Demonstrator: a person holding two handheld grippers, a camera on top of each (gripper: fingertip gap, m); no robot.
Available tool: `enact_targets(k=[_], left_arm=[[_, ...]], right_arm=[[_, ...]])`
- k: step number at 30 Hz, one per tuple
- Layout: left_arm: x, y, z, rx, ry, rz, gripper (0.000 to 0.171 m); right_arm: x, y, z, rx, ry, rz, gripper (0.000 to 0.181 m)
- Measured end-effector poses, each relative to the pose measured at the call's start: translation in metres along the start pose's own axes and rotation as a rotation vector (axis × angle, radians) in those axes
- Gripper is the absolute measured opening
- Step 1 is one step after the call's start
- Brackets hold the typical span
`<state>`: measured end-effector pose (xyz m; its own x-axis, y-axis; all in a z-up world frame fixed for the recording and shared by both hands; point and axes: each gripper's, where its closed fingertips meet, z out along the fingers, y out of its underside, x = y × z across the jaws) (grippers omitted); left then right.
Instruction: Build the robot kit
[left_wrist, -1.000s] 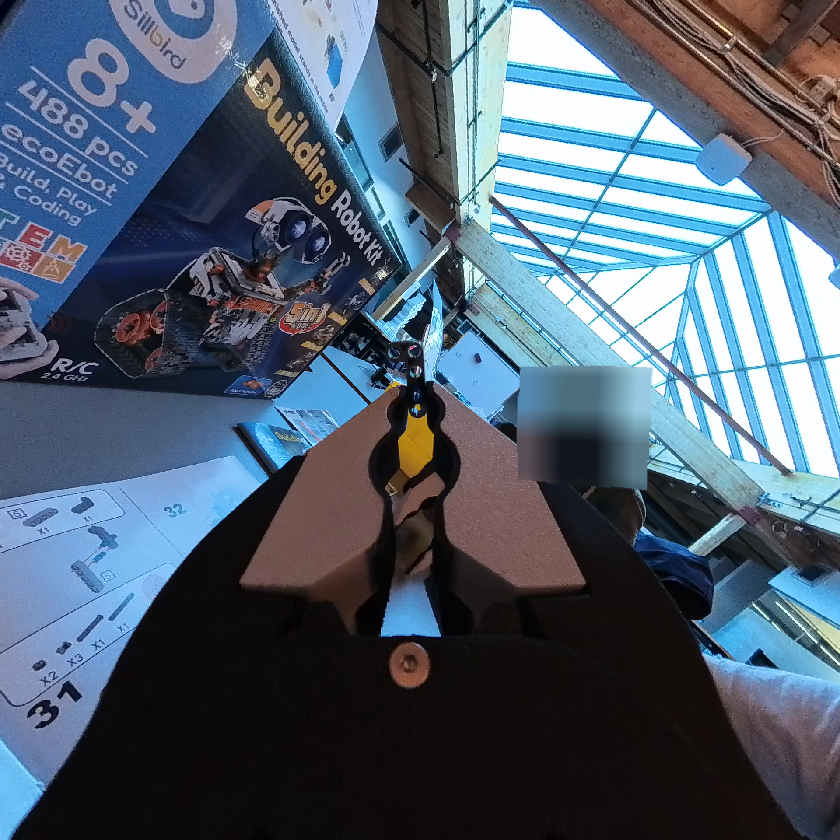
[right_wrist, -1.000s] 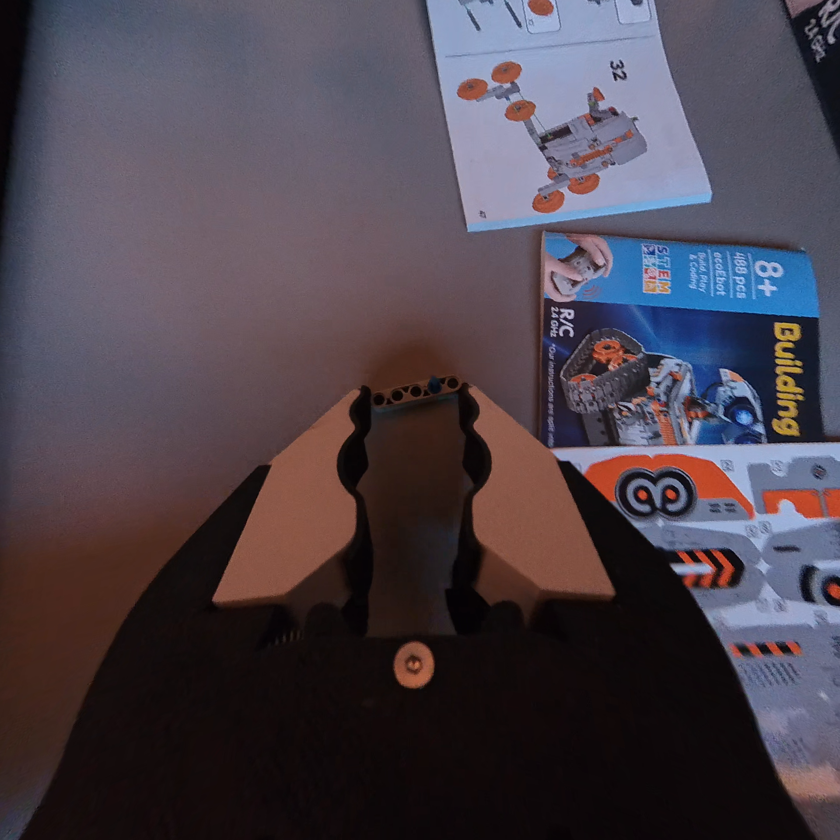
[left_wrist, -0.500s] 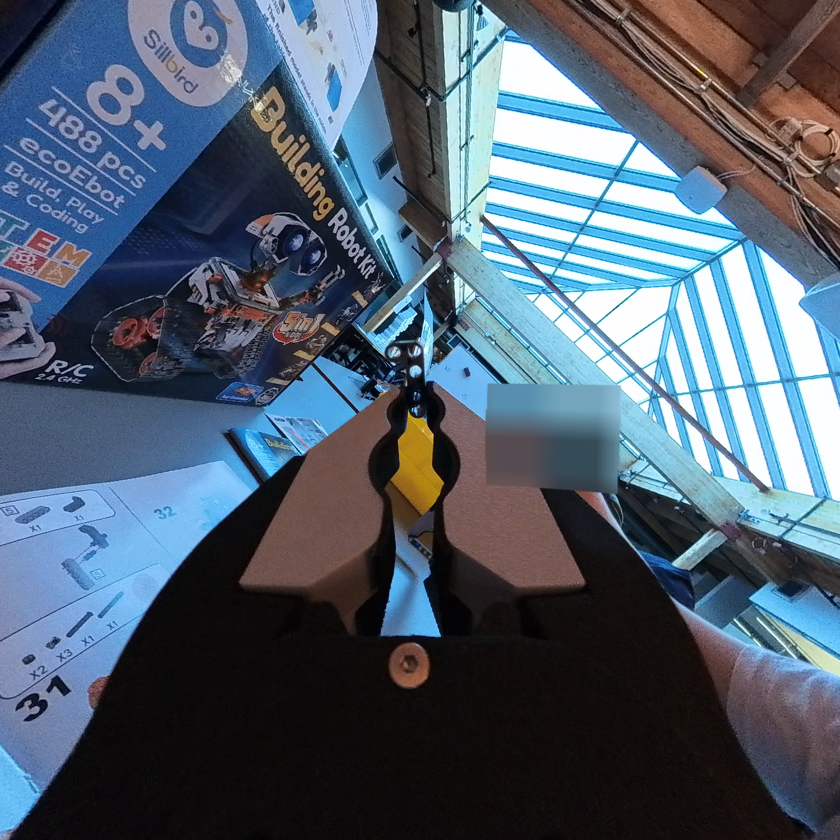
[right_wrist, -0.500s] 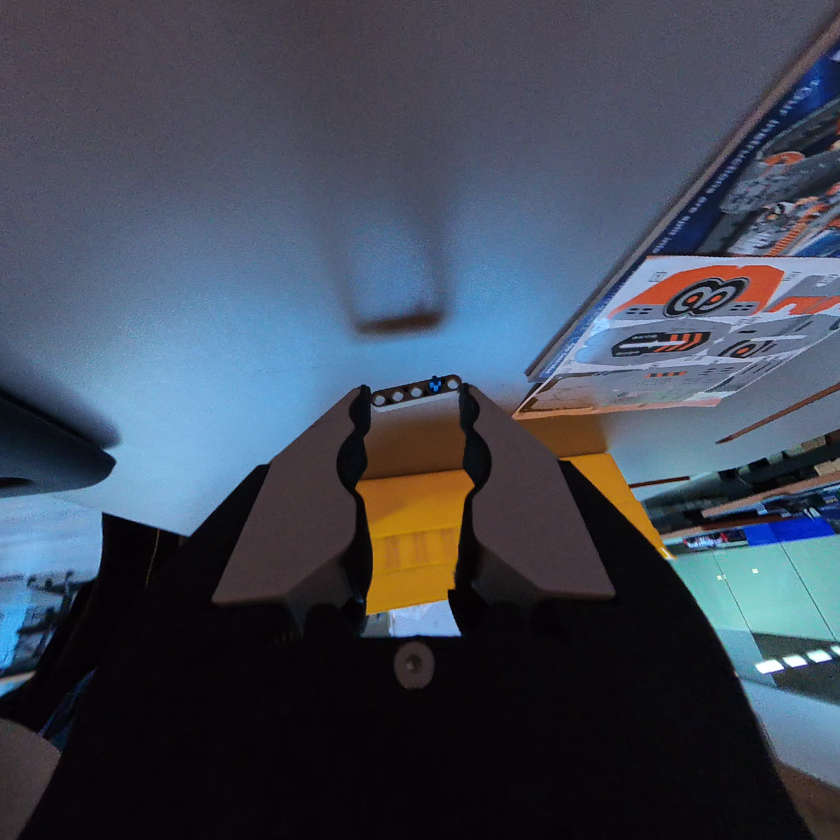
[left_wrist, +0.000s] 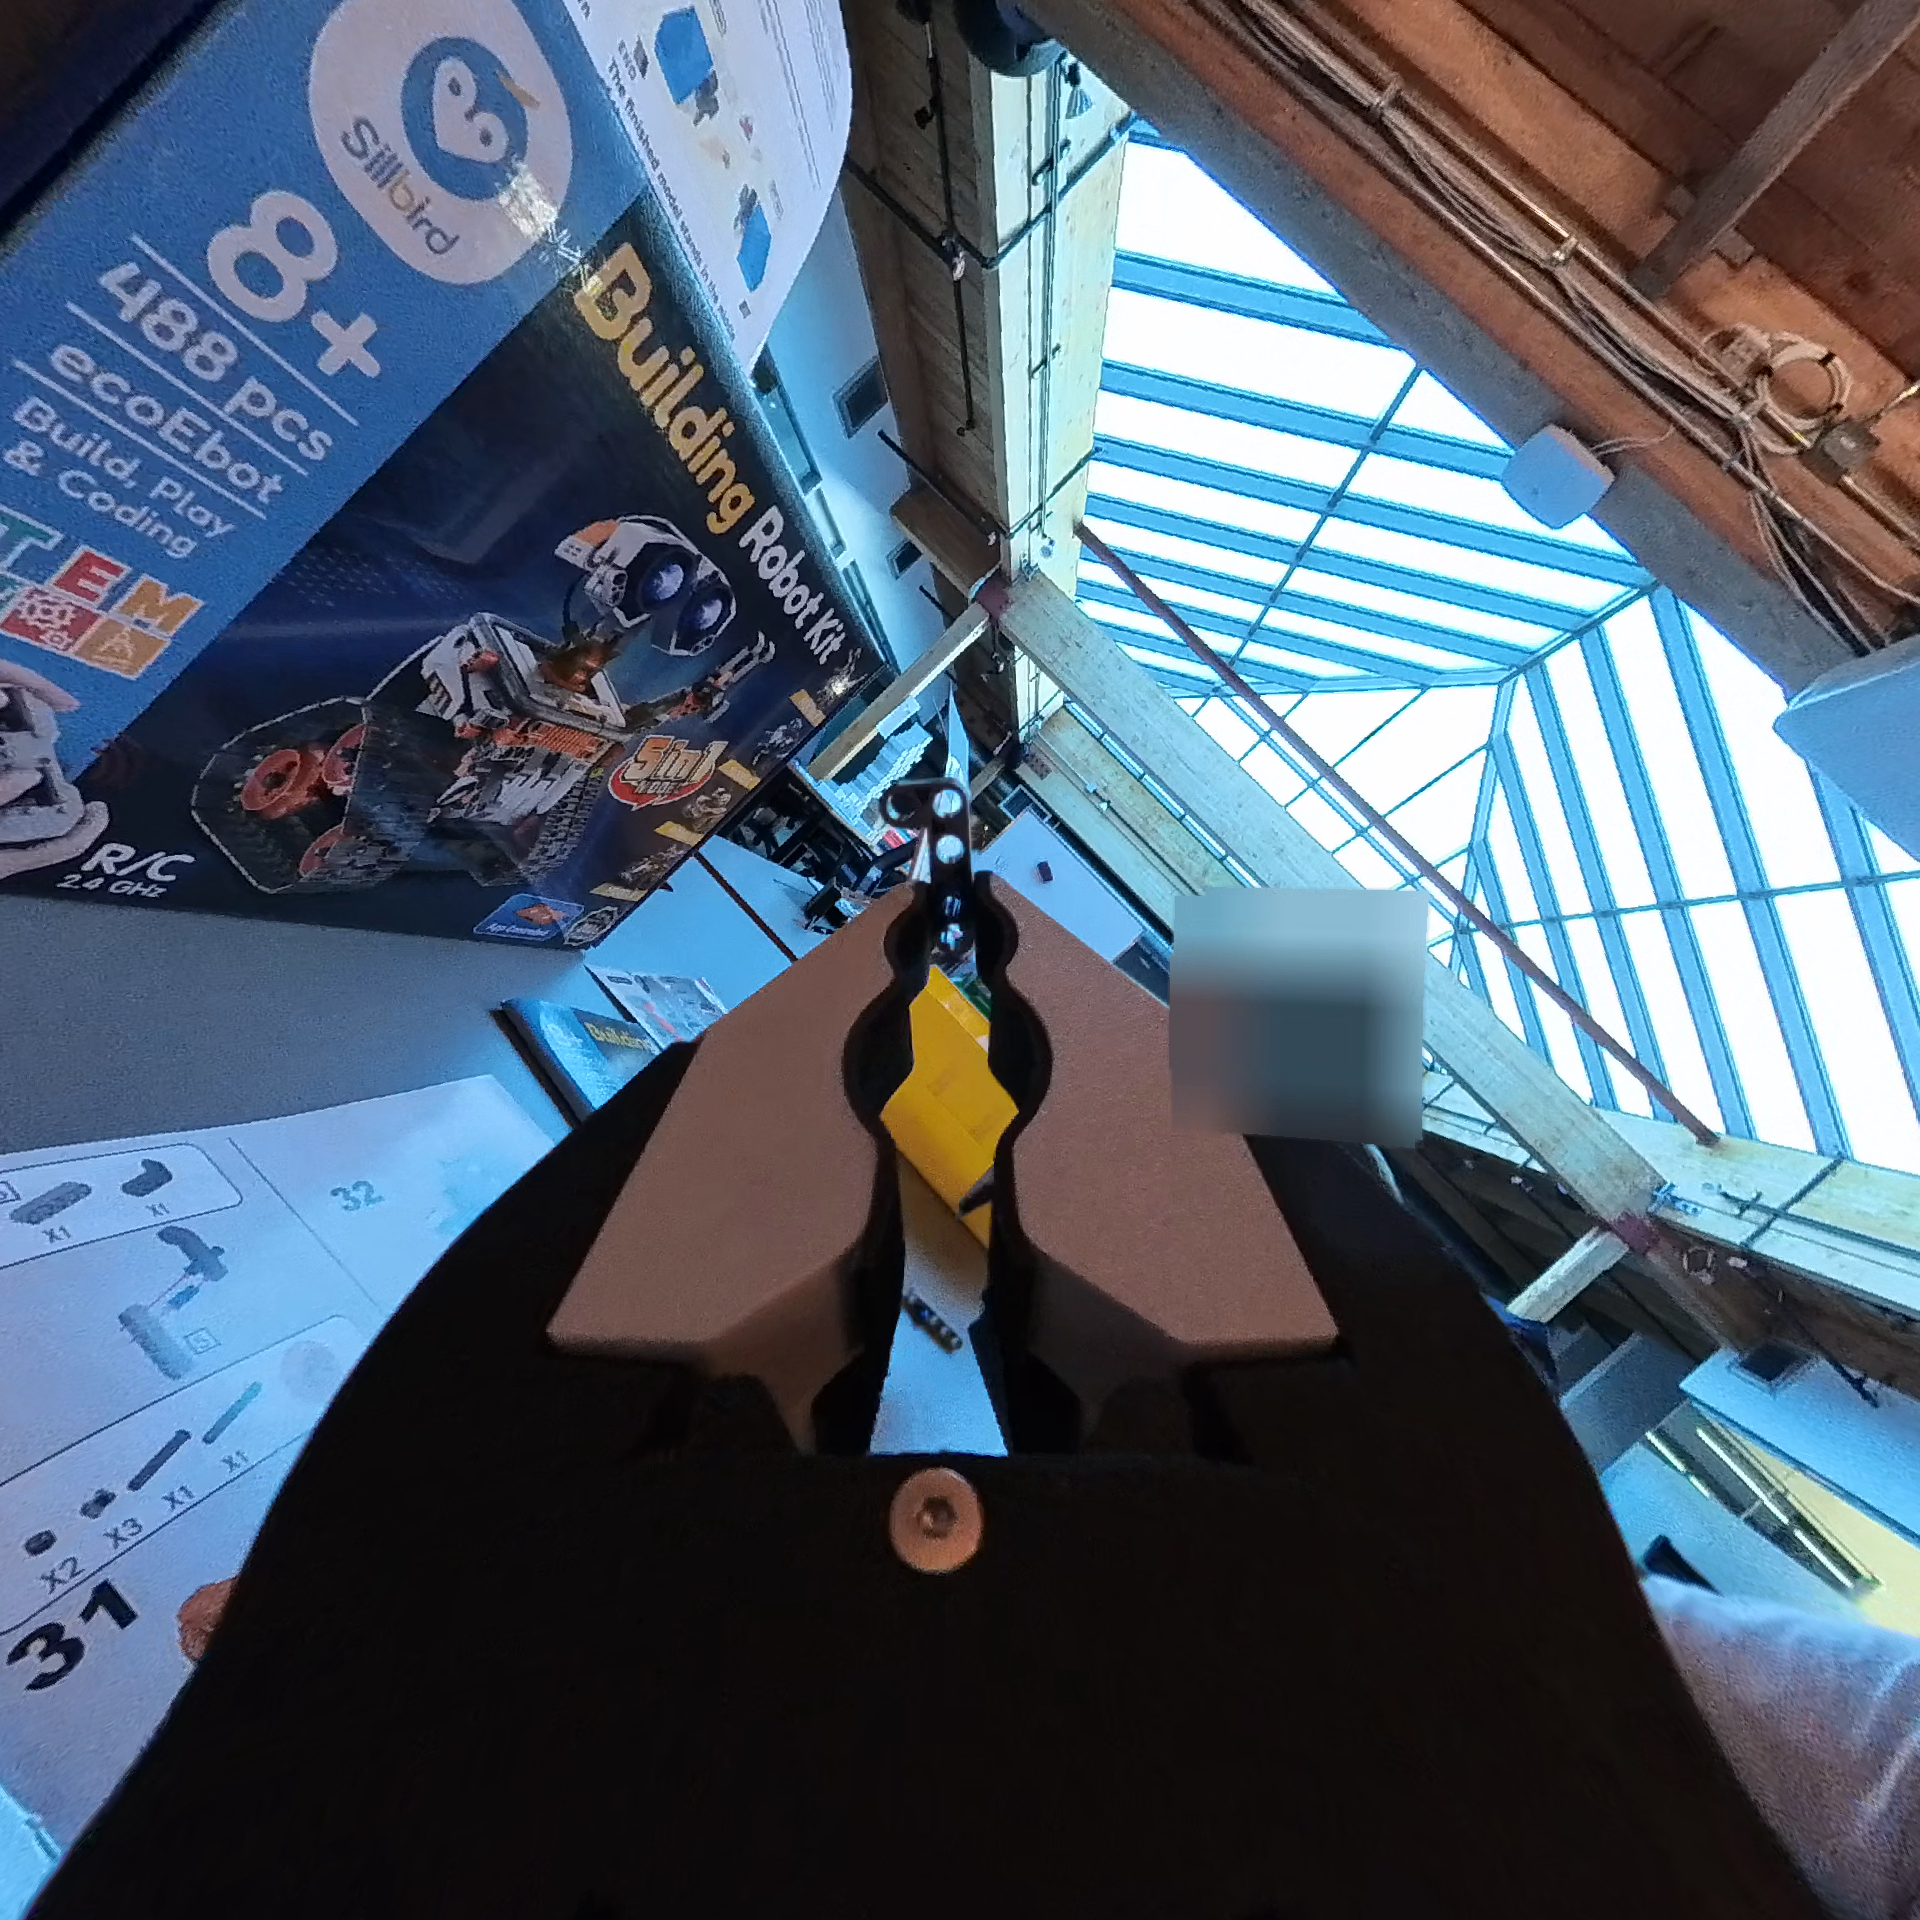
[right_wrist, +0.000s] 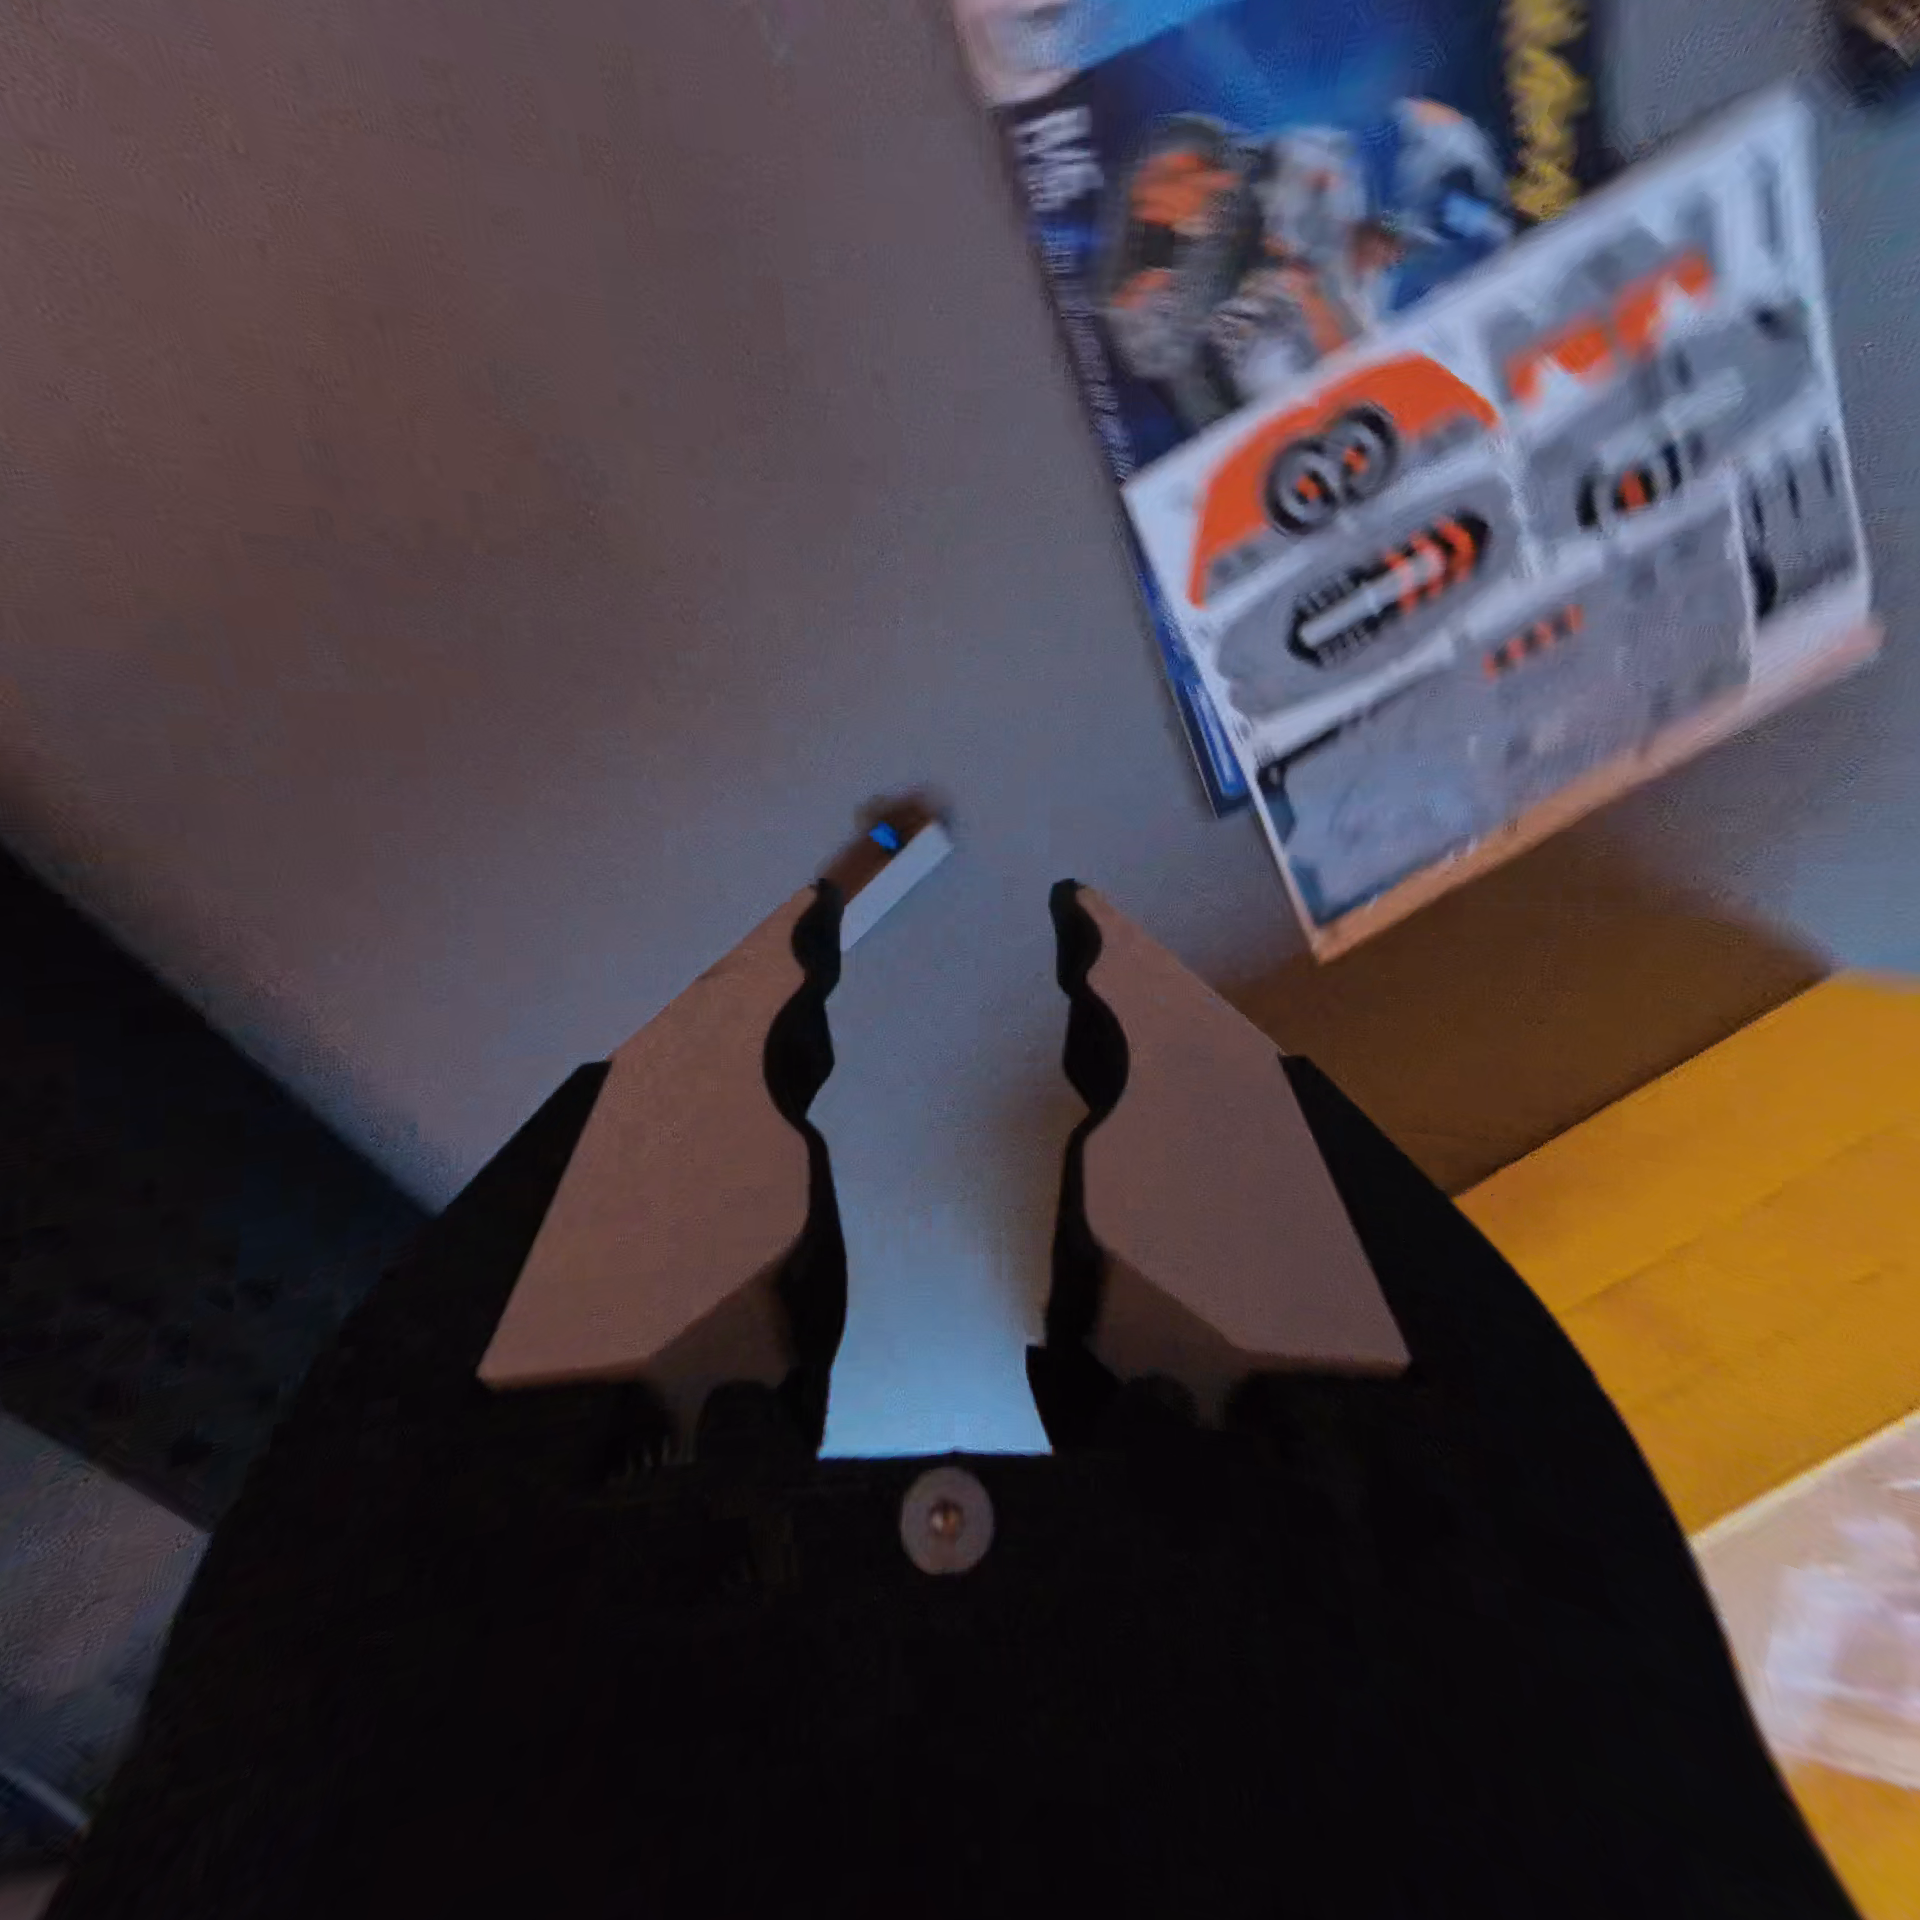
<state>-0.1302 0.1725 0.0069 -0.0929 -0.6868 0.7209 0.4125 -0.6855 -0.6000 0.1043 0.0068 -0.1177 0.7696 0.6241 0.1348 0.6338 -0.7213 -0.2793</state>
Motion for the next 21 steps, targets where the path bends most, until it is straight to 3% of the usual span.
enact_targets(k=[3,7,12,21], left_arm=[[-0.004,0.007,0.005,-0.026,-0.011,0.003,0.004],[-0.006,0.020,0.012,-0.066,-0.015,-0.004,0.004],[-0.001,0.037,0.019,-0.124,-0.011,0.007,0.004],[-0.006,0.049,0.026,-0.175,-0.025,0.017,0.004]], right_arm=[[0.007,0.019,0.002,0.146,-0.017,0.308,0.045],[-0.001,0.021,0.016,0.252,-0.089,0.469,0.041],[-0.010,0.022,0.030,0.202,-0.142,0.519,0.035],[-0.018,0.022,0.039,0.054,0.046,0.425,0.027]])
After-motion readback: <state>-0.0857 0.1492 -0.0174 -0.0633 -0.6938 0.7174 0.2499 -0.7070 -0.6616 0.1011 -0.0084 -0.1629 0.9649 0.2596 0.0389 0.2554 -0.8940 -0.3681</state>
